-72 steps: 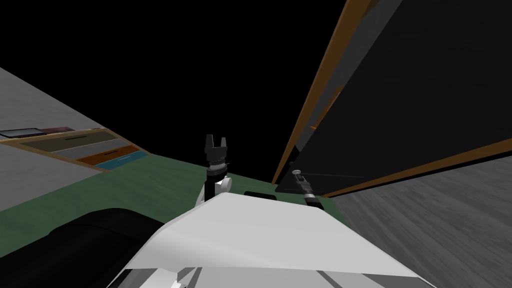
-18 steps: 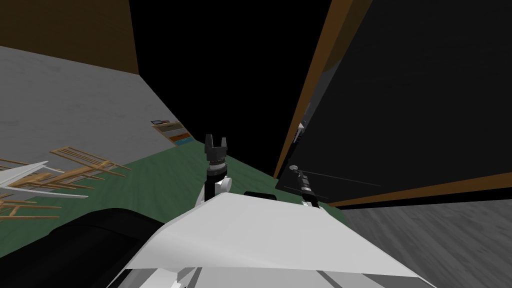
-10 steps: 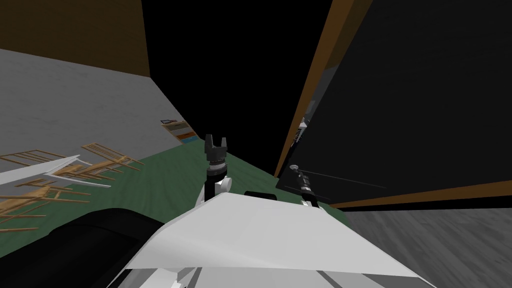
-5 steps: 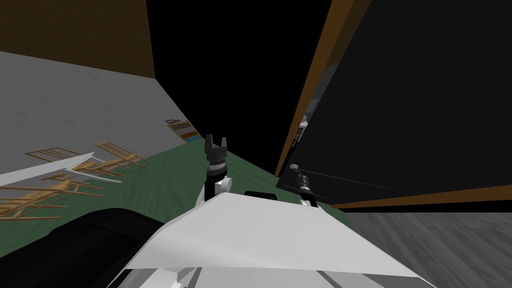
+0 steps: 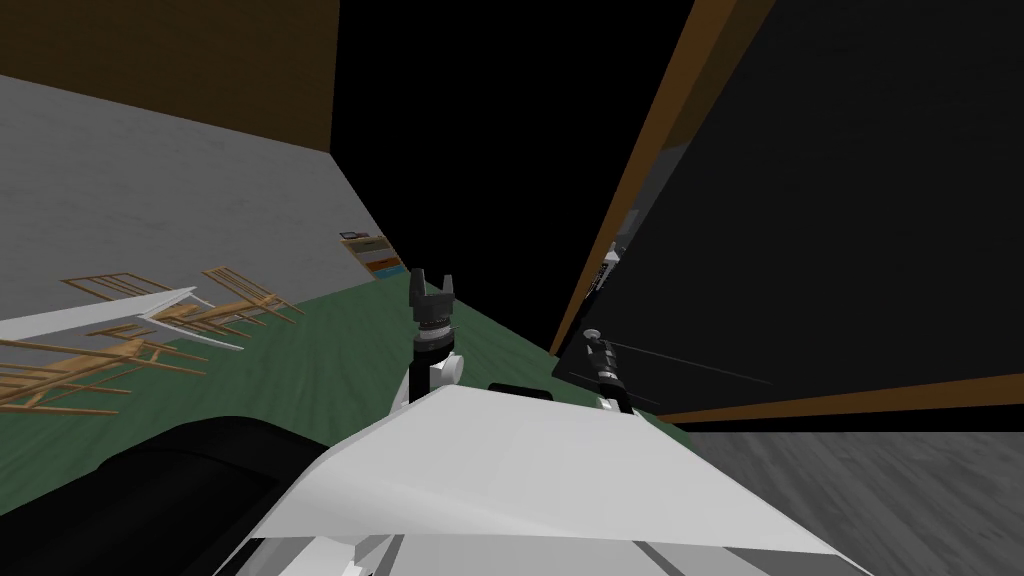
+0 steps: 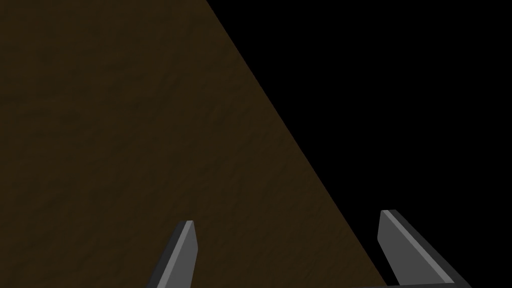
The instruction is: Pull the door open
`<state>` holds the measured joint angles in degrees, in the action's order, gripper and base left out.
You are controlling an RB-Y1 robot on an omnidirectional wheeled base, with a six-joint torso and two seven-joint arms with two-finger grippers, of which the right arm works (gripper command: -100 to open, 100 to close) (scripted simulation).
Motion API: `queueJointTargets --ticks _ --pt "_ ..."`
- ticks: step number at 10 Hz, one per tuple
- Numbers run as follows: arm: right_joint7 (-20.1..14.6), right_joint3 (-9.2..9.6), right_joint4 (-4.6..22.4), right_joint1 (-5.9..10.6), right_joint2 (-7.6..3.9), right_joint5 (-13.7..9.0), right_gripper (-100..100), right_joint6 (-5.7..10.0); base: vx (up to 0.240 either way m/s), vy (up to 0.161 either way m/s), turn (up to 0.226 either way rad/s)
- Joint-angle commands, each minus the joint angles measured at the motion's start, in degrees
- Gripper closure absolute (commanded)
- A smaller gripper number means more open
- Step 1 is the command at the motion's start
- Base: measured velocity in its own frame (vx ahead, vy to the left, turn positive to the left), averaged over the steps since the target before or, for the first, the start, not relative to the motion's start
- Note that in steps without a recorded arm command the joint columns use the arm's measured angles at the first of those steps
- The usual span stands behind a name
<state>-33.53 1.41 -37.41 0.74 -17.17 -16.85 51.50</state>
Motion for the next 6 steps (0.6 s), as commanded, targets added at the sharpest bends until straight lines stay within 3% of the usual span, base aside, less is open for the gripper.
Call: queueJointTargets --ticks 1,6 --pt "-2.9 0.53 -0.5 -0.03 0.27 -1.0 -100 -0.39 -0.082 0.037 0.006" --pt "-9.8 1.70 -1.2 0.23 0.84 -3.3 -100 -1.08 -0.053 -0.006 0.013"
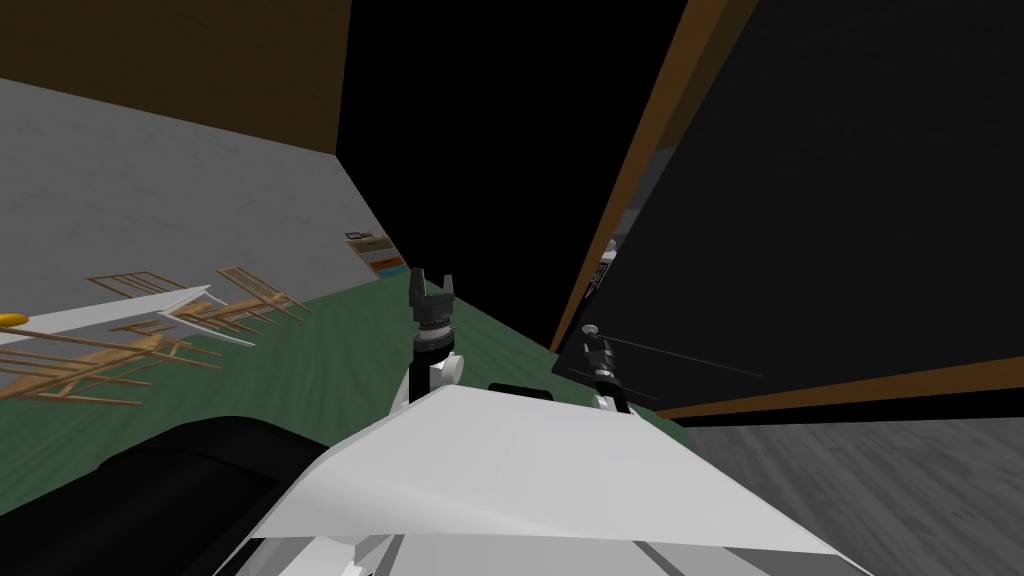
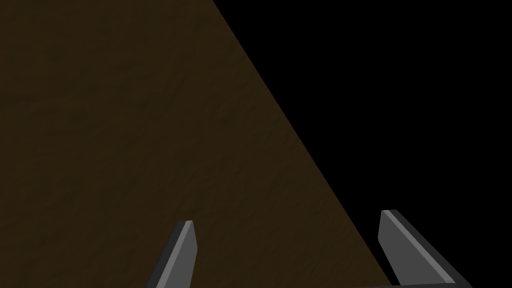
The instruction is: Pull the door open
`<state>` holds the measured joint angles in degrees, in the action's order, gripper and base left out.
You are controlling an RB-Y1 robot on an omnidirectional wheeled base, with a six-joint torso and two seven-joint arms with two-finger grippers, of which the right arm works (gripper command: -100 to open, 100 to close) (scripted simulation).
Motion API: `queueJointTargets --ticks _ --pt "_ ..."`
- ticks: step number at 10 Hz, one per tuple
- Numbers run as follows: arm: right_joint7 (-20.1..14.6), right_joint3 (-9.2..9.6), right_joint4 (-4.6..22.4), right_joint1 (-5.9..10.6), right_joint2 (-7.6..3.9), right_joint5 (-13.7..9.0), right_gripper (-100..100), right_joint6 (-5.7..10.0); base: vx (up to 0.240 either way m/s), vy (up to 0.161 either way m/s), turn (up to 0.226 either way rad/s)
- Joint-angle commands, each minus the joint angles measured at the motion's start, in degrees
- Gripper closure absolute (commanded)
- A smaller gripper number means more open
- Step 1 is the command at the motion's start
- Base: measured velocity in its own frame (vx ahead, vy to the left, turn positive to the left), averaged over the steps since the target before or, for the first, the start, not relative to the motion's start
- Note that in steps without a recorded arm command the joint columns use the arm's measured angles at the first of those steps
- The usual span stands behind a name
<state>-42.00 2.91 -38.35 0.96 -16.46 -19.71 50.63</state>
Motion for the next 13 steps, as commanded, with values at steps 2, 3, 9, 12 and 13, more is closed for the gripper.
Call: queueJointTargets --ticks 2,3,9,12,13 --pt "-3.7 0.63 -0.5 0.10 0.33 -1.2 -100 -0.46 -0.068 -0.007 0.014" --pt "-5.8 1.08 -0.8 0.20 0.55 -2.1 -100 -0.72 -0.055 -0.008 0.011" --pt "-14.4 2.92 -1.9 0.61 1.44 -5.7 -100 -1.80 -0.062 -0.010 0.014" --pt "-17.7 3.37 -2.2 0.71 1.66 -6.6 -100 -2.06 -0.047 -0.013 0.008" --pt "-20.0 3.82 -2.4 0.81 1.88 -7.5 -100 -2.33 -0.047 -0.017 0.012"
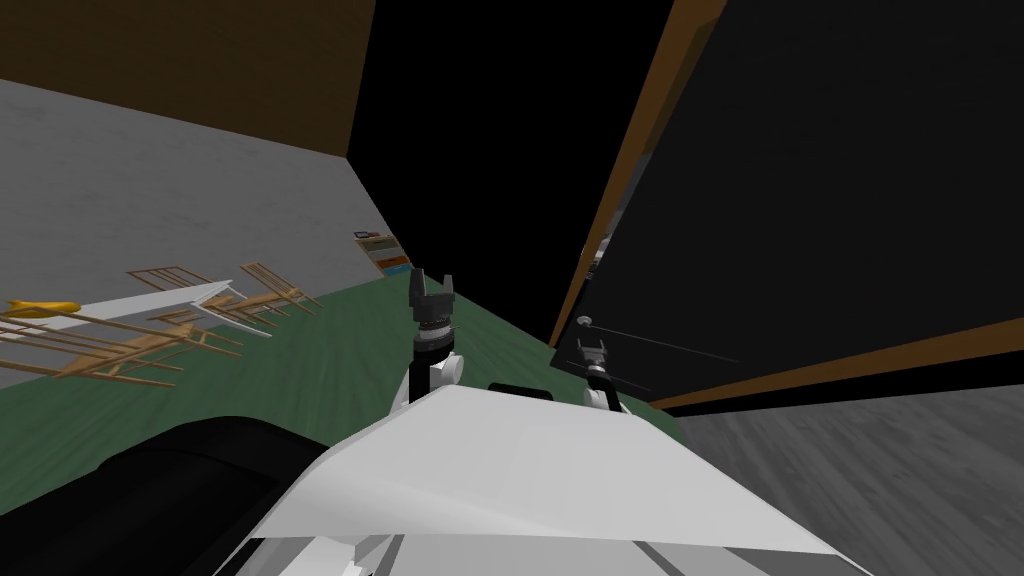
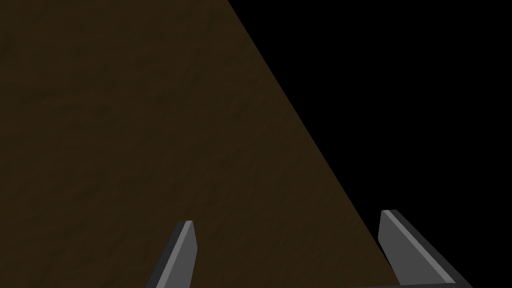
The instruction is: Pull the door open
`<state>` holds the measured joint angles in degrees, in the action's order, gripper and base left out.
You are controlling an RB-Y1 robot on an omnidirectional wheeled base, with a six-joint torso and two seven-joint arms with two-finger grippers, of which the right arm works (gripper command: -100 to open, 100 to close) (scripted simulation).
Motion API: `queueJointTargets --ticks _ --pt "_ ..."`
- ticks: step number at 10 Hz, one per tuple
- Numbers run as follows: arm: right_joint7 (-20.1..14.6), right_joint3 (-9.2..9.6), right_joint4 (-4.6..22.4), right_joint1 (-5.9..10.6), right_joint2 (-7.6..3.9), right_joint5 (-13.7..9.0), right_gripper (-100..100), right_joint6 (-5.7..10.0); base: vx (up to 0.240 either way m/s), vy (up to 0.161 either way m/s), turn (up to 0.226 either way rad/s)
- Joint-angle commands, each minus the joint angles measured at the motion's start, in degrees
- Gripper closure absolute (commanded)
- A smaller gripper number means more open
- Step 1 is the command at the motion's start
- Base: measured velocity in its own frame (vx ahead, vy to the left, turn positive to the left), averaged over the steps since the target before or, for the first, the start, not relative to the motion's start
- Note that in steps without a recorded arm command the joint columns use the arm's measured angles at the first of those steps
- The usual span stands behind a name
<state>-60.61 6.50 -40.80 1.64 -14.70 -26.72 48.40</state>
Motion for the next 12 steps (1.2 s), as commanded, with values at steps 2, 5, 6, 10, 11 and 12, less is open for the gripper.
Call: queueJointTargets --ticks 2,5,6,10,11,12 --pt "-3.8 0.66 -0.3 0.23 0.33 -1.3 -100 -0.35 -0.071 -0.021 0.011" --pt "-8.3 1.47 -0.8 0.41 0.71 -2.8 -100 -0.82 -0.060 -0.008 0.010" --pt "-10.3 1.85 -1.0 0.49 0.90 -3.6 -100 -1.04 -0.055 -0.018 0.006" --pt "-15.8 2.76 -1.5 0.69 1.33 -5.3 -100 -1.57 -0.053 -0.018 0.009" --pt "-17.1 3.00 -1.7 0.74 1.44 -5.8 -100 -1.70 -0.062 -0.020 0.007" --pt "-18.1 3.18 -1.8 0.78 1.53 -6.1 -100 -1.81 -0.060 -0.017 0.005"
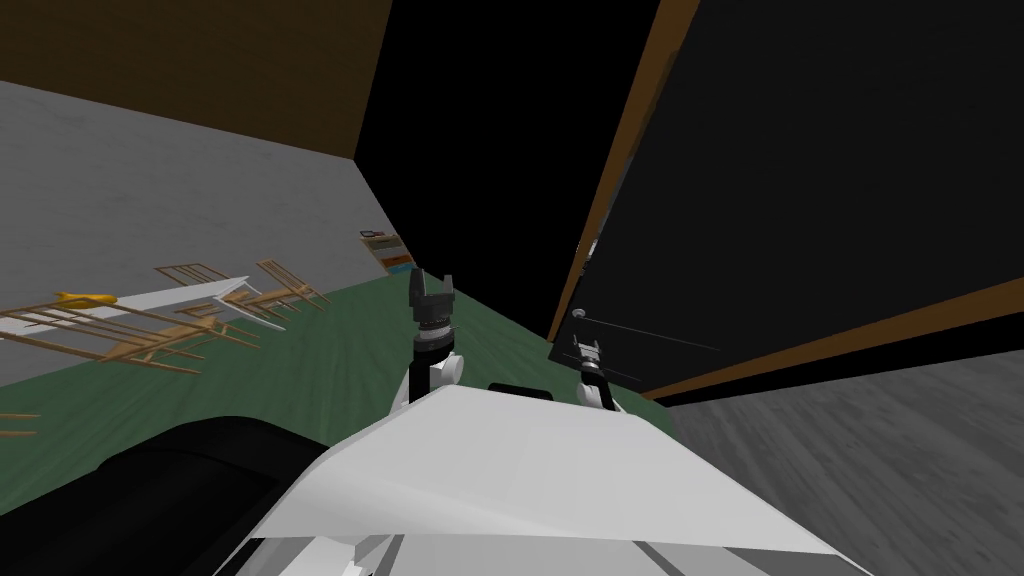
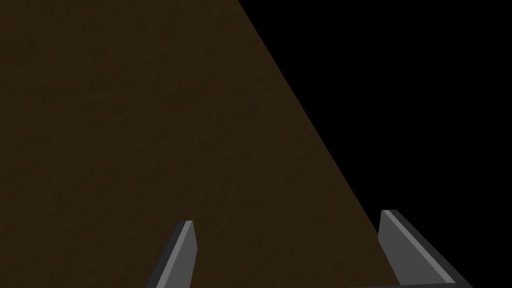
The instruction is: Pull the door open
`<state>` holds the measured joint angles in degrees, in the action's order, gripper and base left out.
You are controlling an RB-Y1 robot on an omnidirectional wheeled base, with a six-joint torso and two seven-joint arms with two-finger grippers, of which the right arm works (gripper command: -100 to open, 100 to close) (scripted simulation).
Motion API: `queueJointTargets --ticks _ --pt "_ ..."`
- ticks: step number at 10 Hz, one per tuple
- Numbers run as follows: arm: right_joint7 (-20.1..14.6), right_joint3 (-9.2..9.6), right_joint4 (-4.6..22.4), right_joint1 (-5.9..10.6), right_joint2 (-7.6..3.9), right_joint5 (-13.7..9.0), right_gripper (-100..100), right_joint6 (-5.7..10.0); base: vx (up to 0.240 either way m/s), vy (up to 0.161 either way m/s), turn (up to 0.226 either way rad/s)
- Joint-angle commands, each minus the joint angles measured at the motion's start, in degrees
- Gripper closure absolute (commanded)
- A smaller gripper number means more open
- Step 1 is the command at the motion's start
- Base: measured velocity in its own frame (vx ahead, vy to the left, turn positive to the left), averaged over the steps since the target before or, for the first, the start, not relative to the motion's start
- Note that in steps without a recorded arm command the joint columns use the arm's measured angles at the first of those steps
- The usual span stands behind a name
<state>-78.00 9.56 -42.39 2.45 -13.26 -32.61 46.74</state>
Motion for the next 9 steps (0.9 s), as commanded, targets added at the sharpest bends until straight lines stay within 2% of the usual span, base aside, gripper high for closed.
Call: queueJointTargets --ticks 1,2,6,8,9 --pt "-1.9 0.34 -0.3 0.03 0.20 -0.7 -100 -0.28 -0.056 -0.013 0.006" --pt "-1.1 0.17 -0.3 0.02 0.11 -0.4 -100 -0.22 -0.024 -0.006 0.002" --pt "-4.4 -0.84 0.9 -1.38 -2.89 -1.4 -100 1.08 0.181 0.012 0.115" --pt "-4.4 -0.84 0.9 -1.38 -2.89 -1.4 -100 1.08 0.100 0.003 0.013" --pt "-5.8 -1.28 1.5 -1.97 -4.17 -1.8 -100 1.66 0.094 -0.006 0.140"
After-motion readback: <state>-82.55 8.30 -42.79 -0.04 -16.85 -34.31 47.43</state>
